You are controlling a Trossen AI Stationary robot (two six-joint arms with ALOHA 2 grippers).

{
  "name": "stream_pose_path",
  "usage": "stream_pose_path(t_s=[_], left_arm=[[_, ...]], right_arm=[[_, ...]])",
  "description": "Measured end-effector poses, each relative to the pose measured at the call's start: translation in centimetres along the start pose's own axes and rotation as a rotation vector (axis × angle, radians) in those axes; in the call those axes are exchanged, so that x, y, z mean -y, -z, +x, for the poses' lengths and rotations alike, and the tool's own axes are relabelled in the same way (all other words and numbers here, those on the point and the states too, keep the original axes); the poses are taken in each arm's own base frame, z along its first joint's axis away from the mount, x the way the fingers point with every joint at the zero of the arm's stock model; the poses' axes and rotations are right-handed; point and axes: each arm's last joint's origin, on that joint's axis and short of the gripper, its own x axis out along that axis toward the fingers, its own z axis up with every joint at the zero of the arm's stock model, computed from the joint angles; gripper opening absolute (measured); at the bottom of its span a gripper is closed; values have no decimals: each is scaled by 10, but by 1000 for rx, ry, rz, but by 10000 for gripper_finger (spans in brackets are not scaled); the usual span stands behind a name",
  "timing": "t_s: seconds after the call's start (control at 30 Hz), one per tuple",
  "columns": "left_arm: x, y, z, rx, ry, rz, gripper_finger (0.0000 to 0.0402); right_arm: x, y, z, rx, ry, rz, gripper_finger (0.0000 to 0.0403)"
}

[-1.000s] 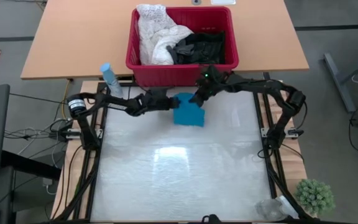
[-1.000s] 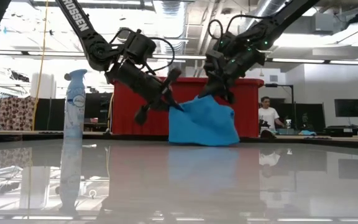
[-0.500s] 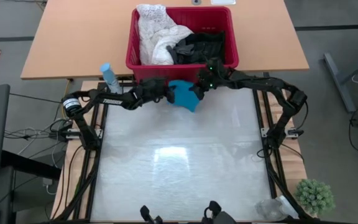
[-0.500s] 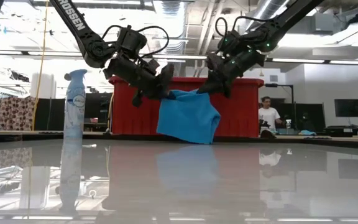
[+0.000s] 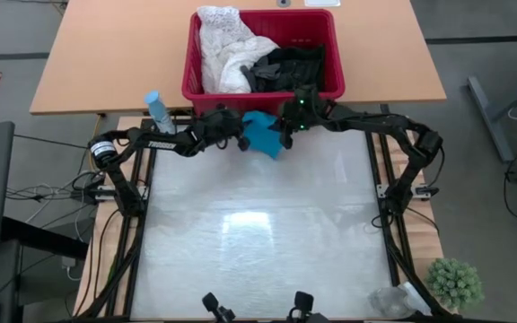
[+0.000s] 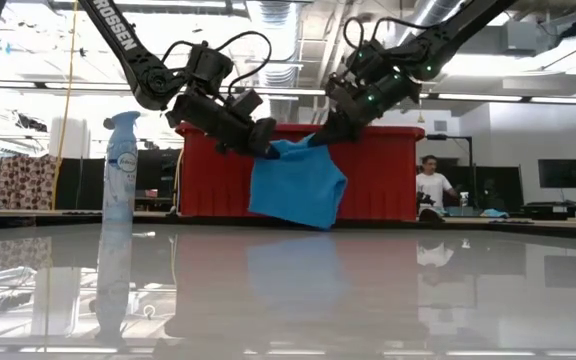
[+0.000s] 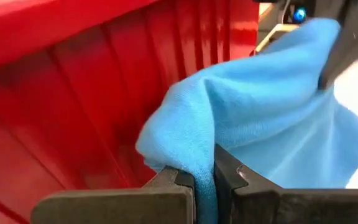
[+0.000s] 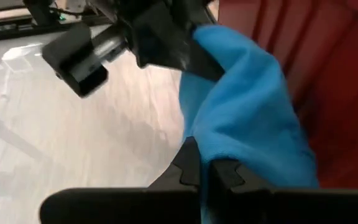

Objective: Fold laundry
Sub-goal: Fold the blue shorts

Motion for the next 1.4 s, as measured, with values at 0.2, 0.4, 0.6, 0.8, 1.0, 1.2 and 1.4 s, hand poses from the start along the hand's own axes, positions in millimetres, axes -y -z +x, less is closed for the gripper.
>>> stream_pose_path(t_s=[0.2, 0.4, 0.6, 0.8, 1.0, 1.2, 1.4], left_arm=[[-3, -3, 0, 30, -11, 100, 0], [0, -5, 0, 59, 19, 241, 0], [17, -5, -2, 57, 88, 405, 0], [40, 4, -5, -23, 211, 520, 0], [41, -2, -6, 9, 96, 654, 0], [35, -10, -5, 31, -51, 772, 0], [54, -14, -9, 53, -43, 819, 0]], right_arm=[[5, 3, -1, -34, 88, -34, 24], [-8, 3, 4, -80, 102, -181, 24], [-42, 5, 13, -153, 28, -289, 24], [-72, 5, 19, -188, -24, -301, 24], [-65, 8, 17, -266, 122, -384, 24], [-62, 8, 16, -328, 265, -489, 24], [-91, 5, 15, -363, 251, -650, 24]])
